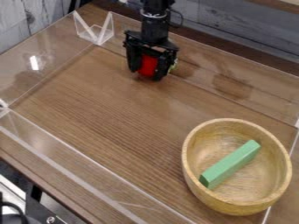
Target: Move the red object to the right side of the table
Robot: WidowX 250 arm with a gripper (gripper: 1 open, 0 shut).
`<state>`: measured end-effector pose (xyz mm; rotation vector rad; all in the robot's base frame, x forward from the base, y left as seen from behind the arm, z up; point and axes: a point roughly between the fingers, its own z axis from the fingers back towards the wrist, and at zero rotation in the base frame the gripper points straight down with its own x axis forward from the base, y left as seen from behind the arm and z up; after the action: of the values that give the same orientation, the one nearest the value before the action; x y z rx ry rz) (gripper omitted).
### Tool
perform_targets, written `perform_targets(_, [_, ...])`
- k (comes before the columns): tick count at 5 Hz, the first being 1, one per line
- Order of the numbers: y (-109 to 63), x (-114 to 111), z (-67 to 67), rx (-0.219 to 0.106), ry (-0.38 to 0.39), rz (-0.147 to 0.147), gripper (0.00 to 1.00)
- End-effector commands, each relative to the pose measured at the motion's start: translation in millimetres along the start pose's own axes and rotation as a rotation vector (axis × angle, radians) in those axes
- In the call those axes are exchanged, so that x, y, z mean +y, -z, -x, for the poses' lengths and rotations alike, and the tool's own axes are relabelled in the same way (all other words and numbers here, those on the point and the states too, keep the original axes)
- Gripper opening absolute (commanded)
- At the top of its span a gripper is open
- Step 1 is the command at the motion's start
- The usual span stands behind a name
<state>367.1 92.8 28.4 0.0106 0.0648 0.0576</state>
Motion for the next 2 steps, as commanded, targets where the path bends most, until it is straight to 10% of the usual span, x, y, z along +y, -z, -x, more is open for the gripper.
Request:
perform_targets(1, [-14.7,5.9,-11.1,-0.064,-0.010,-0.012,1.00])
perform_targets(2, [-11.6,6.5,-12.4,-0.063,-0.015,-0.010,1.00])
